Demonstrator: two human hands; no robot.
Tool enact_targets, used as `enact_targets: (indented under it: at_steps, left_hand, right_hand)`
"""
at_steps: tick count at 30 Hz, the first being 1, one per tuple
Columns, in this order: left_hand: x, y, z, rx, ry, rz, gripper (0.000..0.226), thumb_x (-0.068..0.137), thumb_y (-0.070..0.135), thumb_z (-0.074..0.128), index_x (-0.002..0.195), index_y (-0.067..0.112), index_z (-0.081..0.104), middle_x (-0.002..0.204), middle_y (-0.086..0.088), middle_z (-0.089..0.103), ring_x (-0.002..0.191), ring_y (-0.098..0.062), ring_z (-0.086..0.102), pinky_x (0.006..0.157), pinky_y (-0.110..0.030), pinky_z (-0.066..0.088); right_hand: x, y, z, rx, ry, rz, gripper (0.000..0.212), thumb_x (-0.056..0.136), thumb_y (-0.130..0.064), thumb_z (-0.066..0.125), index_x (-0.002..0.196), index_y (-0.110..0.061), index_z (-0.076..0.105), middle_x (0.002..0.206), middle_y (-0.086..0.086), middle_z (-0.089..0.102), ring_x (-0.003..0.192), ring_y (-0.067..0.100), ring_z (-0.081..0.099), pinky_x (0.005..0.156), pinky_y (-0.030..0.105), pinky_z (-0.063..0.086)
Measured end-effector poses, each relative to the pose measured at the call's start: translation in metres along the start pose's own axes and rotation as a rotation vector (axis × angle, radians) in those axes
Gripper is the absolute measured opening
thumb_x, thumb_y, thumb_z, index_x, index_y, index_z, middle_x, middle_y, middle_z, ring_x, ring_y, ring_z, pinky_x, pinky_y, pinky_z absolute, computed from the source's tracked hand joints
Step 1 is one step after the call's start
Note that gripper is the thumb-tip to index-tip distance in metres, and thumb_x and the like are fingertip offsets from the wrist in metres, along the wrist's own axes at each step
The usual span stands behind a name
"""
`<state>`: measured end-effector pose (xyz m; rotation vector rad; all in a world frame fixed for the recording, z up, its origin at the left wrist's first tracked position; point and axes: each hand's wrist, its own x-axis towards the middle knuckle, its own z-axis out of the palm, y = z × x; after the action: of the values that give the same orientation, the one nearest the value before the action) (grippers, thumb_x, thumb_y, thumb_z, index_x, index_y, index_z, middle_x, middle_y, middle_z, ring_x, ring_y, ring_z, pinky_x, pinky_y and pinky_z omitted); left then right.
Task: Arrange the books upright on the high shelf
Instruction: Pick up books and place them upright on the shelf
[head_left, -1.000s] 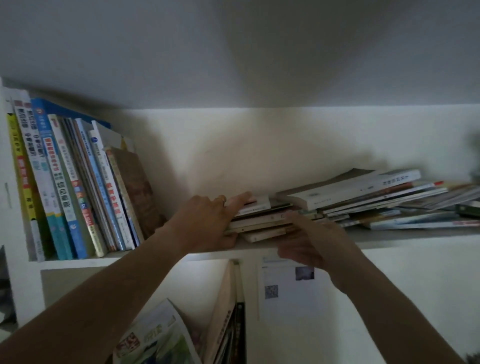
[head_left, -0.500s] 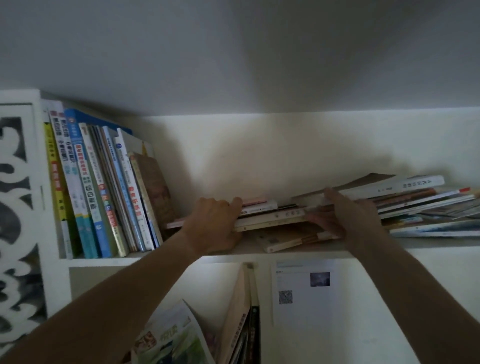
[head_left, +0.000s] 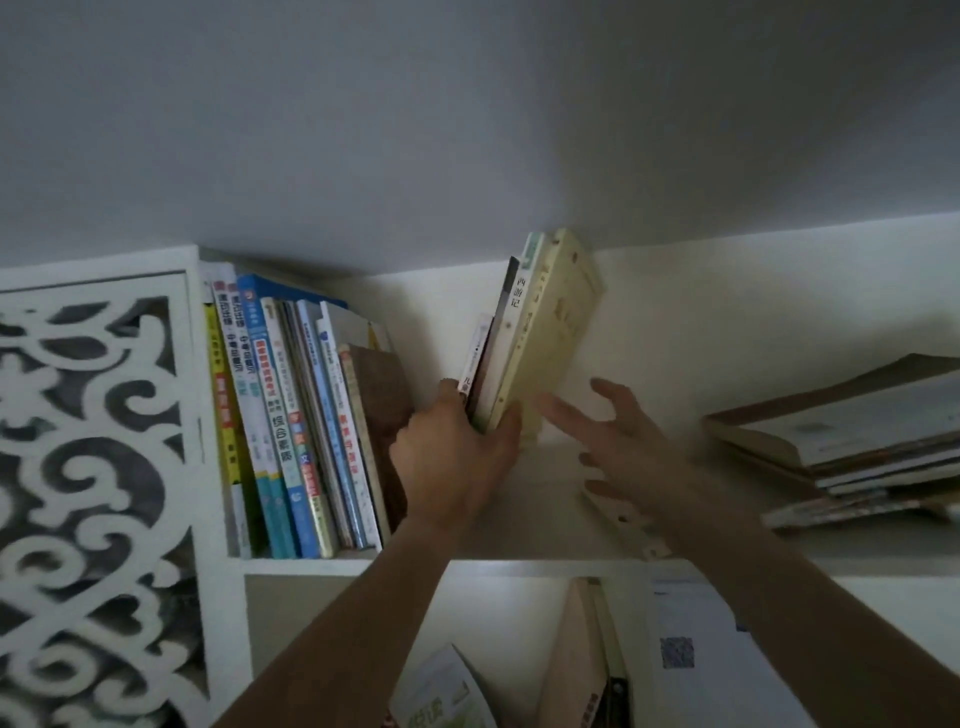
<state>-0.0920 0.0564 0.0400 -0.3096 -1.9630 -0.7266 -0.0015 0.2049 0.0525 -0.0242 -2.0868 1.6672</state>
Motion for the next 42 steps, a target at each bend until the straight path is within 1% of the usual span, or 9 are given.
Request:
enact_targets:
  at_steps: [5,9,12,16,19,30,33,38,42]
  left_hand:
    - [0.0,-0.009,0.003,-0.154,0.134,-0.047,0.044,0.092,0.055,0.057,0.113,0.018,0.046,0.092,0.003,0.062,0.079,-0.021,0.071,0.062,-0.034,0.059]
    - [-0.003,-0.031,0.009,-0.239,-0.007,0.083,0.086,0.084,0.046,0.074,0.144,0.008,0.026,0.131,-0.01,0.051,0.114,-0.026,0.061,0.086,-0.043,0.06]
    - [-0.02,-0.045,0.009,-0.268,-0.104,0.104,0.096,0.082,0.043,0.068,0.152,0.024,0.004,0.152,-0.015,0.042,0.13,-0.027,0.056,0.098,-0.043,0.057]
    - [-0.031,-0.053,0.005,-0.311,-0.139,0.103,0.091,0.089,0.027,0.054,0.138,0.053,-0.018,0.154,-0.027,0.039,0.12,-0.037,0.062,0.094,-0.049,0.057]
    - [-0.021,-0.056,0.006,-0.302,-0.218,0.055,0.106,0.093,0.019,0.065,0.151,0.034,-0.022,0.152,-0.02,0.044,0.122,-0.03,0.061,0.098,-0.043,0.056]
    - [-0.037,-0.057,-0.016,-0.519,-0.305,-0.041,0.088,0.097,0.009,0.056,0.162,0.033,0.001,0.145,0.003,0.054,0.125,-0.016,0.06,0.101,-0.027,0.053]
    - [-0.039,-0.056,-0.02,-0.506,-0.238,-0.081,0.07,0.103,0.016,0.051,0.16,0.033,0.014,0.138,0.008,0.06,0.118,-0.006,0.062,0.092,-0.008,0.047]
    - [-0.045,-0.051,-0.036,-0.272,0.114,0.066,0.026,0.107,0.04,0.044,0.13,0.032,0.053,0.104,0.012,0.068,0.086,-0.001,0.064,0.076,-0.019,0.056]
    - [-0.04,-0.05,-0.042,-0.147,0.244,-0.003,0.071,0.104,0.062,0.013,0.14,0.016,0.054,0.123,-0.004,0.06,0.112,-0.016,0.058,0.09,-0.034,0.056]
  right_hand:
    - [0.046,-0.02,0.078,0.037,-0.122,-0.148,0.123,0.056,-0.07,0.086,0.149,-0.039,0.013,0.137,-0.004,0.056,0.12,0.02,0.061,0.1,0.045,0.054]
    - [0.058,-0.007,0.092,0.004,-0.189,-0.09,0.097,0.062,-0.071,0.084,0.131,-0.018,0.04,0.118,-0.002,0.067,0.102,0.015,0.07,0.093,0.043,0.059]
    - [0.059,0.003,0.095,-0.152,-0.247,-0.122,0.11,0.058,-0.082,0.076,0.143,-0.031,0.028,0.124,-0.002,0.066,0.107,0.017,0.067,0.098,0.042,0.055]
    - [0.055,0.005,0.107,-0.258,-0.257,-0.294,0.084,0.074,-0.084,0.059,0.144,-0.055,0.024,0.133,-0.01,0.062,0.116,0.018,0.064,0.103,0.041,0.052]
    - [0.06,0.009,0.111,-0.253,-0.214,-0.326,0.067,0.083,-0.078,0.053,0.14,-0.053,0.03,0.124,-0.007,0.066,0.107,0.018,0.067,0.097,0.039,0.055]
    - [0.056,0.028,0.113,-0.289,-0.059,-0.357,0.058,0.086,-0.074,0.048,0.127,-0.034,0.043,0.119,-0.008,0.064,0.101,0.014,0.064,0.09,0.031,0.054]
    - [0.053,0.032,0.118,-0.359,-0.001,-0.411,0.065,0.08,-0.08,0.048,0.124,-0.032,0.042,0.114,-0.011,0.063,0.1,0.016,0.065,0.089,0.034,0.056]
    - [0.05,0.039,0.122,-0.401,0.107,-0.493,0.05,0.089,-0.068,0.04,0.115,-0.027,0.032,0.097,-0.005,0.062,0.073,0.015,0.059,0.059,0.02,0.043]
    - [0.05,0.041,0.129,-0.42,0.161,-0.512,0.038,0.097,-0.059,0.04,0.107,-0.025,0.028,0.086,-0.003,0.061,0.062,0.014,0.058,0.057,0.03,0.047]
